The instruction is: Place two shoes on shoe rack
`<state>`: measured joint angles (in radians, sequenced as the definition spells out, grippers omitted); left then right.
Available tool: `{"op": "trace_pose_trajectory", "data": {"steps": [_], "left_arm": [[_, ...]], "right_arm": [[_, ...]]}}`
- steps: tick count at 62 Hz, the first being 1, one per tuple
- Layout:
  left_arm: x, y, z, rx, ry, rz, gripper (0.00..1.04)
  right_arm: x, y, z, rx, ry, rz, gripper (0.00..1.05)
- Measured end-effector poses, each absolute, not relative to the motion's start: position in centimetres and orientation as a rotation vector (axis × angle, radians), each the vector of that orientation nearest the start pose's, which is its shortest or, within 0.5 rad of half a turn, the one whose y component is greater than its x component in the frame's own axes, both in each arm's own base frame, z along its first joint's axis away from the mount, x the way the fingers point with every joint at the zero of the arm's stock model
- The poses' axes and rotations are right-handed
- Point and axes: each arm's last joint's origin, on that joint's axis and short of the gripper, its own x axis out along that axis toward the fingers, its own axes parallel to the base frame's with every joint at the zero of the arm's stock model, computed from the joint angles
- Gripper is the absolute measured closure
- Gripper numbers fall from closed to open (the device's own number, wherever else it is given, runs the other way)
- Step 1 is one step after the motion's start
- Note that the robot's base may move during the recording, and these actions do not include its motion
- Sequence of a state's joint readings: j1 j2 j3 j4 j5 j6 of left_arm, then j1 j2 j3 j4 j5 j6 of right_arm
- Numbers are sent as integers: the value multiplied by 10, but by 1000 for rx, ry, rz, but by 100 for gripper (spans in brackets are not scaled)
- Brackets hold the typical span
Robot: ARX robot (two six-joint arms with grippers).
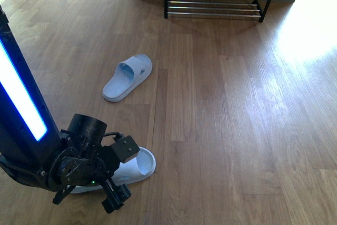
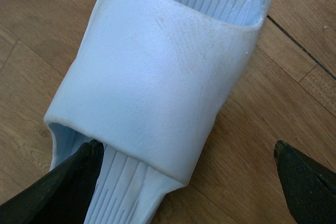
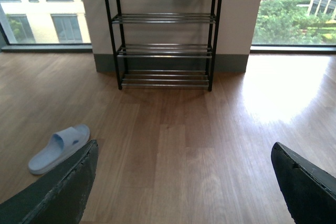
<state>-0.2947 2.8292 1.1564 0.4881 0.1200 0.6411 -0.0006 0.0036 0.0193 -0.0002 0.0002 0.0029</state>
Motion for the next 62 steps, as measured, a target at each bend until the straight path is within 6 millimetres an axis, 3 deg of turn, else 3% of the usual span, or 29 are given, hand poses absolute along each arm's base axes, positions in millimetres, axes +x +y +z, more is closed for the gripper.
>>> {"op": "trace_pose_trajectory", "data": {"steps": [8, 9, 10, 28, 42, 48, 51, 54, 62], "left_arm": [[328, -106, -165, 659, 1035, -752, 9], [333, -115, -174, 643, 974, -770, 26], [334, -115, -174, 644, 973, -770, 30], [336, -114, -177, 644, 995, -727, 73], [338, -113, -177, 634, 1002, -679, 101], [341, -109, -175, 615, 1004, -628, 103], [345, -105, -167, 605, 1000, -553, 103], [353, -97, -146, 540, 979, -462, 103], [374, -82, -68, 365, 842, -260, 103]], "right_arm": [[97, 0, 170, 3, -15, -1, 9], [97, 0, 170, 3, -15, -1, 9], [97, 0, 170, 3, -15, -1, 9], [97, 0, 170, 3, -15, -1, 9], [97, 0, 170, 3, -15, -1, 9], [97, 0, 170, 3, -15, -1, 9], [97, 0, 170, 3, -15, -1, 9], [97, 0, 170, 3, -15, -1, 9], [97, 0, 170, 3, -15, -1, 9]]}}
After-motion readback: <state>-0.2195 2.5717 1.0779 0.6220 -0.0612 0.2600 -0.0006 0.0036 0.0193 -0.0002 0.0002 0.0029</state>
